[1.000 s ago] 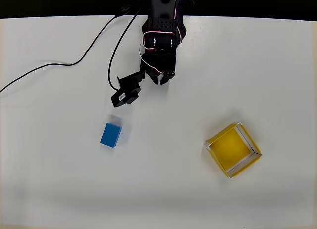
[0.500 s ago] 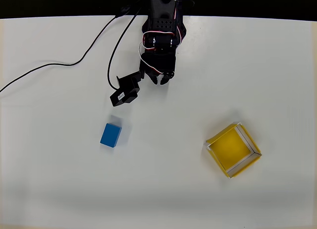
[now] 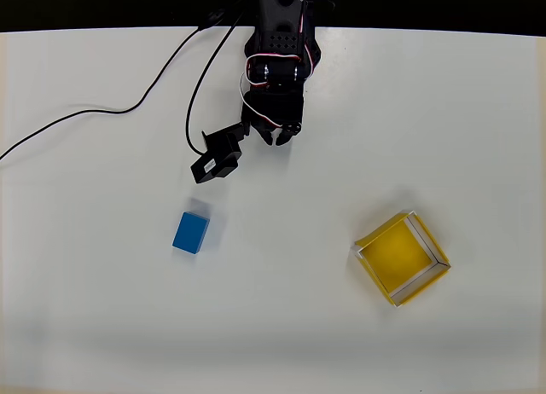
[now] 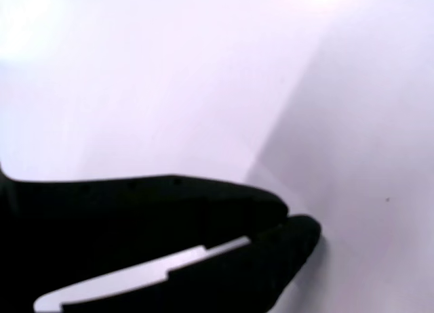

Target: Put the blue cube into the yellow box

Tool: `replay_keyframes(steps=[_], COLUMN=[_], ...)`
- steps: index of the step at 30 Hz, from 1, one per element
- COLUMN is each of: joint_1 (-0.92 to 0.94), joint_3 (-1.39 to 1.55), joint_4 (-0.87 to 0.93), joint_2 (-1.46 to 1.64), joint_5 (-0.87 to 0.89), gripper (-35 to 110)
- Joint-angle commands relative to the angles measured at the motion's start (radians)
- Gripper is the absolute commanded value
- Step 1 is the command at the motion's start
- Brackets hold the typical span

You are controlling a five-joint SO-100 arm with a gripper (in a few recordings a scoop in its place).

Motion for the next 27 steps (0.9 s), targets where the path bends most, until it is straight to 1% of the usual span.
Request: replay_keyframes(steps=[1,3,6,9,12,14,18,22,27], joint_1=[-0.018,-0.018,0.046,0.110,0.179,0.229,0.310,0.390,0.480], joint_3=[0.026,0.025,-0.031,-0.193,-0.359,-0.449,-0.575,-0.716,-0.845], joint_4=[0.011,-0.008,-0.160,-0.308,-0.407,-0.454,-0.591,-0.676,-0.784], joint_2=[0.029,0.029,-0.049,-0.249,-0.443,-0.546,-0.718,-0.900,-1.124], joint_5=[-0.037,-0.046,-0.072,-0.078,-0.098,-0.135,-0.146,-0.144,-0.173], gripper=[0,0,3,11,20,29,40,45,47])
